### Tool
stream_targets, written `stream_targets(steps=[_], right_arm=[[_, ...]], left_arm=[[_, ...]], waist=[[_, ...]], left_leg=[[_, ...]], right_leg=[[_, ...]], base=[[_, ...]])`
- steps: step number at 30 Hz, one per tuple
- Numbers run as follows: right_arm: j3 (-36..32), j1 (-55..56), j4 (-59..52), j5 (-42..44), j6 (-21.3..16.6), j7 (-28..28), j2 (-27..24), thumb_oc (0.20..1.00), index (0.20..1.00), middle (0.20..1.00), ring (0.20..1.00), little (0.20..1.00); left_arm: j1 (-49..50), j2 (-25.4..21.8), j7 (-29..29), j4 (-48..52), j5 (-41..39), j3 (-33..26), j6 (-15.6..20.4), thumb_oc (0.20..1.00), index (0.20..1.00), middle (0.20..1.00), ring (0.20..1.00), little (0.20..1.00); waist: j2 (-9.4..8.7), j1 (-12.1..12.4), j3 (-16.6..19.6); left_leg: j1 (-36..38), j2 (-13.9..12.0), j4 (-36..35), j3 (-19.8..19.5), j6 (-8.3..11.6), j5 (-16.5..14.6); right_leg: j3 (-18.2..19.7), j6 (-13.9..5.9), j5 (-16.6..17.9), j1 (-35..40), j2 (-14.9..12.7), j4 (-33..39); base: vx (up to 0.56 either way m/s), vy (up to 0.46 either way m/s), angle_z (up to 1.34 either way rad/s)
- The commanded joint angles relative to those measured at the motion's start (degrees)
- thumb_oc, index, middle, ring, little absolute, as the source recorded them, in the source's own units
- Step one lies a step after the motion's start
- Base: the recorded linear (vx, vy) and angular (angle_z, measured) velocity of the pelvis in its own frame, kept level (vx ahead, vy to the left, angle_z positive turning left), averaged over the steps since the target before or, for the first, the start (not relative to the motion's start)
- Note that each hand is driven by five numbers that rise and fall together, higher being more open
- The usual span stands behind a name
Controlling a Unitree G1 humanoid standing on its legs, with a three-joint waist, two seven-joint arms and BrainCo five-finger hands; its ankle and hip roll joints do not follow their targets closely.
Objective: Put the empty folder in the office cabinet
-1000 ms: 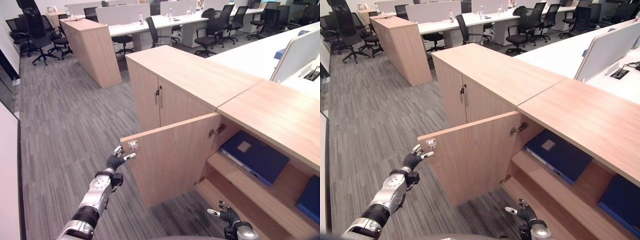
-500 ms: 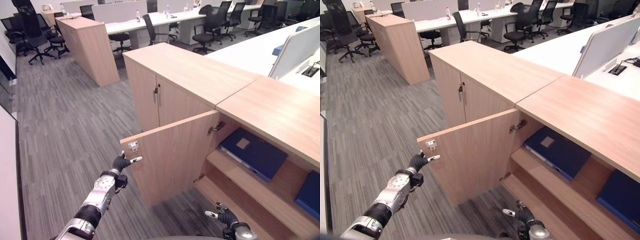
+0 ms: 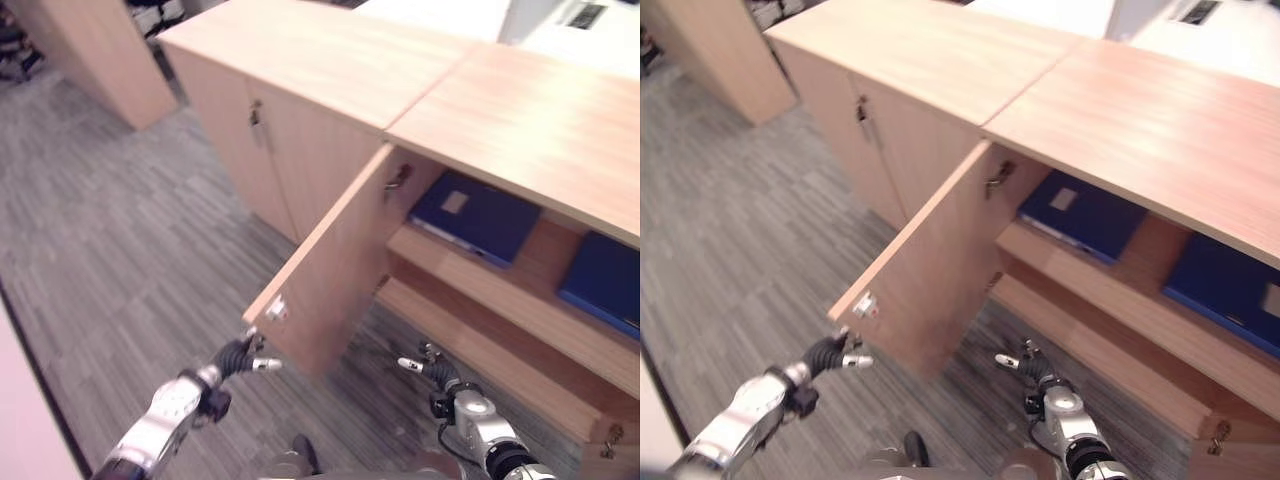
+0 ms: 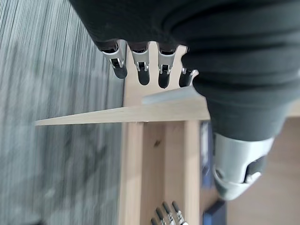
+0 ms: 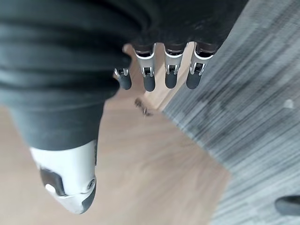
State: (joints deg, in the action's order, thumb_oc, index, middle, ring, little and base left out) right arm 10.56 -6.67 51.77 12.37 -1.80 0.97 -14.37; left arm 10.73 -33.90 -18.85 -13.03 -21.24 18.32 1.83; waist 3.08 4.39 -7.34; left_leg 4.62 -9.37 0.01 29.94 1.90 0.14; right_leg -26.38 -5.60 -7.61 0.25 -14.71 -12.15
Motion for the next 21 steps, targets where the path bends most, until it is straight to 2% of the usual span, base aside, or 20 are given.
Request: stream_targets(steps=[1,3,6,7,8,11,17,21], right_arm=[[0.74,2.29,-1.26,0.23,-1.34,0.32,-1.40,1.000,1.000,1.000,1.000,1.000],[0.18,2.30,-1.08,-0.23,-1.06,0.38,-3.04,1.000,1.000,1.000,1.000,1.000],[-0.41,2.40,-0.67,-0.38,-1.01,0.20,-3.82,1.000,1.000,1.000,1.000,1.000],[-1.43,2.87,0.64,0.22,-0.94,0.25,-4.54,1.000,1.000,1.000,1.000,1.000],[-1.44,2.86,0.67,0.23,-0.97,0.26,-4.57,1.000,1.000,1.000,1.000,1.000],[-2.36,3.87,1.70,1.56,-1.10,0.22,-5.27,1.000,1.000,1.000,1.000,1.000],[-1.86,4.46,1.58,1.86,-1.27,0.05,-4.87,1.000,1.000,1.000,1.000,1.000],[-0.95,6.38,1.47,2.24,-1.52,0.24,-3.62,1.000,1.000,1.000,1.000,1.000]], left_arm=[[-2.55,0.38,-1.33,4.03,-5.00,-2.11,1.95,1.000,1.000,1.000,1.000,1.000],[-1.36,0.66,-1.30,5.82,-5.96,-3.28,2.14,1.000,1.000,1.000,1.000,1.000],[-0.63,0.81,-1.67,6.26,-6.24,-3.64,1.95,1.000,1.000,1.000,1.000,1.000],[-0.55,0.50,-2.43,6.67,-6.10,-3.65,1.76,1.000,1.000,1.000,1.000,1.000],[-0.56,0.54,-2.44,6.68,-6.10,-3.64,1.75,1.000,1.000,1.000,1.000,1.000],[-2.22,2.84,-2.51,5.71,-5.82,-2.48,1.47,1.000,1.000,1.000,1.000,1.000],[-4.89,7.52,-1.28,4.37,-6.10,-0.22,1.43,1.000,1.000,1.000,1.000,1.000],[-8.53,12.09,0.49,1.61,-4.82,2.42,2.30,1.000,1.000,1.000,1.000,1.000]], waist=[[-0.05,-1.84,3.21],[1.95,-2.88,2.63],[2.97,-3.60,2.50],[4.21,-4.47,2.54],[4.25,-4.47,2.47],[6.08,-6.11,2.27],[6.03,-7.20,1.99],[4.66,-8.57,2.26]], left_leg=[[-3.41,5.99,-2.02,-3.36,-0.74,-0.32],[-4.10,4.71,-1.38,-1.39,-0.12,1.87],[-3.81,4.11,-1.48,-0.84,0.56,2.70],[-3.62,3.27,-1.39,-0.62,1.52,3.79],[-3.54,3.23,-1.43,-0.62,1.56,3.83],[-3.50,1.00,-0.74,-0.93,3.40,5.96],[-3.69,-0.60,-0.36,-1.47,4.36,7.32],[-3.46,-2.03,-0.19,-1.60,5.10,8.09]], right_leg=[[3.78,-6.76,4.15,6.58,-1.68,8.11],[4.05,-5.96,5.60,7.04,-0.35,11.99],[5.23,-5.83,5.84,7.96,0.83,14.41],[6.27,-5.42,5.54,9.06,2.19,16.36],[6.27,-5.38,5.53,9.13,2.24,16.37],[7.48,-4.11,3.93,10.12,4.39,17.15],[8.50,-3.15,2.98,9.94,6.01,17.15],[9.15,-2.40,2.59,10.09,7.23,17.15]], base=[[-0.11,-0.132,-0.58],[-0.16,-0.119,-0.82],[-0.07,-0.110,-0.45],[-0.06,-0.123,-0.31],[-0.07,-0.148,-0.21],[-0.09,-0.148,-0.18],[-0.04,-0.086,-0.06],[-0.01,-0.097,-0.05]])
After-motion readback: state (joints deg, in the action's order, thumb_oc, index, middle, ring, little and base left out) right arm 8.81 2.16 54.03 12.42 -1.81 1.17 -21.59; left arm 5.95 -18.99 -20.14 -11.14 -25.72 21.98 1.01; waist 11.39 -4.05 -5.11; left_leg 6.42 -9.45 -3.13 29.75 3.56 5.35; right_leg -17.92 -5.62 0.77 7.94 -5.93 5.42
